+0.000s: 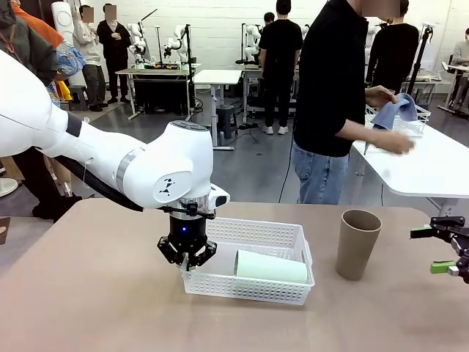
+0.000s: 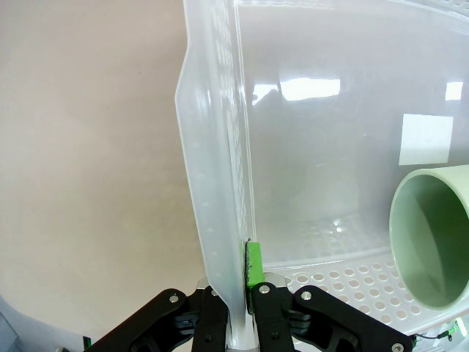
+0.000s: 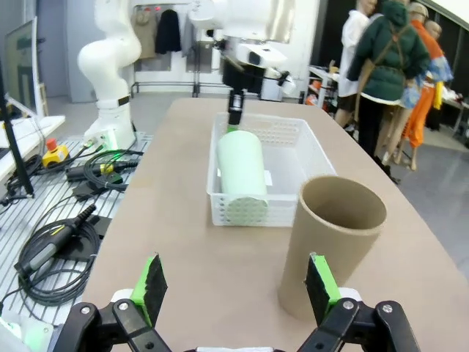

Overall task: Clean and organize the cups into the basket.
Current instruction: Pick up the Reusable plastic cup from the right side of the table and stack it inside the Organizing basket in the center of the table.

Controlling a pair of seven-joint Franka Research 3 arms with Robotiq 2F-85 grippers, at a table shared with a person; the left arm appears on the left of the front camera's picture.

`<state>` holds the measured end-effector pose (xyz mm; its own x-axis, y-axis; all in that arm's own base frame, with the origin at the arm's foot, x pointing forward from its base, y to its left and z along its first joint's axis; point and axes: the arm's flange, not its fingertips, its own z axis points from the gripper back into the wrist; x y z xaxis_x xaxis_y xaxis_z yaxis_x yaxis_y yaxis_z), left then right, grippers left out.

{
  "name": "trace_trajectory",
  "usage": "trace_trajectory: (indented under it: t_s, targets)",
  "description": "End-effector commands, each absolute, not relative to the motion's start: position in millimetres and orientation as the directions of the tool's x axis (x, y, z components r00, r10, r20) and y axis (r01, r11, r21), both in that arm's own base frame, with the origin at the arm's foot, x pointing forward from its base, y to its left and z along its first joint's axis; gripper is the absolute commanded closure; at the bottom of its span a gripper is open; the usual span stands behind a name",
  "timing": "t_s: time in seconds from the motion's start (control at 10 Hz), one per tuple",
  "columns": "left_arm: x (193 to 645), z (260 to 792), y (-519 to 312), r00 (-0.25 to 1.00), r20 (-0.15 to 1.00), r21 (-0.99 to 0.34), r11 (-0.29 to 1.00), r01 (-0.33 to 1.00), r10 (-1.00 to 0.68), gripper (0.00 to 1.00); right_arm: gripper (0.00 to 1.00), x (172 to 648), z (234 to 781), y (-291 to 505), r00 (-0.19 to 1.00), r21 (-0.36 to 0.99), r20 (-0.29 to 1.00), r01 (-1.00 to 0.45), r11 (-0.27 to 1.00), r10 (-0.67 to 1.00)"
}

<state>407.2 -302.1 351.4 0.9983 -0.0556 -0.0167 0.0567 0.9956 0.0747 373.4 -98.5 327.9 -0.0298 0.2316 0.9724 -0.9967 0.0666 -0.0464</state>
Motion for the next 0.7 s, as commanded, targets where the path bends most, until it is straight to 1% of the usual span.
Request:
trace_trajectory:
  t_s: [0.0,0.1,0.2,0.3,0.6]
  targets:
    - [406.0,349.7,-303.1,0.998,-0.018,0.080,0.995,0.063,-0.061,1.00,0.00,403.5,303.8,-113.2,0.086,0.056,0.980,-0.985,0.163,0.180]
    - [406.0,349.7,-303.1,0.998,-0.018,0.080,0.995,0.063,-0.061,1.00,0.00,416.5,292.8,-116.2,0.132,0.093,0.972,-0.976,0.198,0.192]
    - [406.0,349.7,-303.1,0.998,-0.018,0.080,0.995,0.063,-0.061,1.00,0.00,431.3,286.9,-116.9,0.150,0.102,0.969,-0.967,0.233,0.198]
    - [406.0,349.7,-303.1,0.998,-0.018,0.080,0.995,0.063,-0.061,1.00,0.00,446.7,280.8,-113.0,0.171,0.118,0.961,-0.964,0.239,0.216]
    - [406.0,349.7,-303.1,0.998,-0.018,0.080,0.995,0.063,-0.061,1.00,0.00,481.4,272.0,-92.0,0.150,0.103,0.952,-0.978,0.182,0.266]
